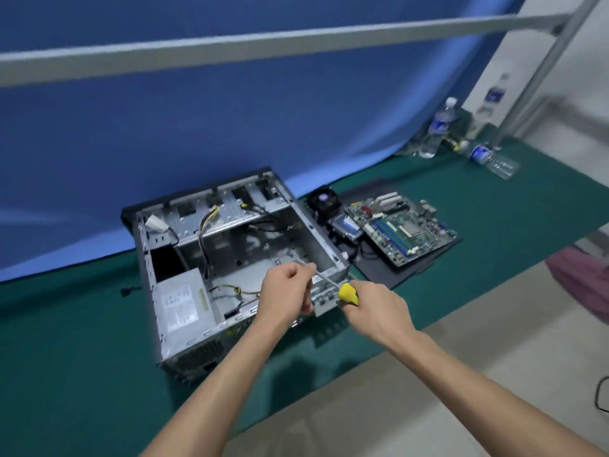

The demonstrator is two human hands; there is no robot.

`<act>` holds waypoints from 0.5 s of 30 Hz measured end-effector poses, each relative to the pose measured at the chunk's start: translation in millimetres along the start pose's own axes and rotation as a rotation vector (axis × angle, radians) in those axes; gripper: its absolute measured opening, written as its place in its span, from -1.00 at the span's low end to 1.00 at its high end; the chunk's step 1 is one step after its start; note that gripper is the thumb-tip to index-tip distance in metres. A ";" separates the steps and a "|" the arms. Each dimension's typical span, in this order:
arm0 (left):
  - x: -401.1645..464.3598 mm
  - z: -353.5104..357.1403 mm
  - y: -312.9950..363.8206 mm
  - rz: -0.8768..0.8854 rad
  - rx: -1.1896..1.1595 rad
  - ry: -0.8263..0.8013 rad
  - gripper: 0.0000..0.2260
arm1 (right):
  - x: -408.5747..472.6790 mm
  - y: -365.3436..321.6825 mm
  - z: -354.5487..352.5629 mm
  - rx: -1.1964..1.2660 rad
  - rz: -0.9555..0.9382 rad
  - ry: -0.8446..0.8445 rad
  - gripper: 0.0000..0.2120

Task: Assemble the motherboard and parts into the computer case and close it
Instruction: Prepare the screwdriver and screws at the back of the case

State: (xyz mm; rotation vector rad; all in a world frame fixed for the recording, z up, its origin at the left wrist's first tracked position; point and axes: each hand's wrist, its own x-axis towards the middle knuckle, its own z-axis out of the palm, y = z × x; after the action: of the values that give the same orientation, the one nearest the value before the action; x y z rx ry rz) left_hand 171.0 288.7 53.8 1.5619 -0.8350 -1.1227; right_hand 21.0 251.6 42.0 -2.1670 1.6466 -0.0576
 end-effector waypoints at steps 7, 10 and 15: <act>54.2 32.3 18.9 0.067 0.280 0.030 -0.59 | 60.5 28.4 -23.3 0.443 0.154 0.020 -0.57; 90.7 44.6 14.7 0.028 0.372 0.102 -0.58 | 98.1 41.9 -21.9 0.535 0.156 -0.040 -0.63; 151.8 70.3 7.3 -0.049 0.615 0.283 -0.67 | 170.2 65.5 -10.1 0.593 0.145 -0.133 -0.59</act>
State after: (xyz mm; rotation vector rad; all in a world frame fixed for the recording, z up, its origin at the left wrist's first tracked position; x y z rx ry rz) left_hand 155.0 126.1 17.1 2.1951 -1.0040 -0.6745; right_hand 9.3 76.3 -8.1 -1.5698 1.4702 -0.3104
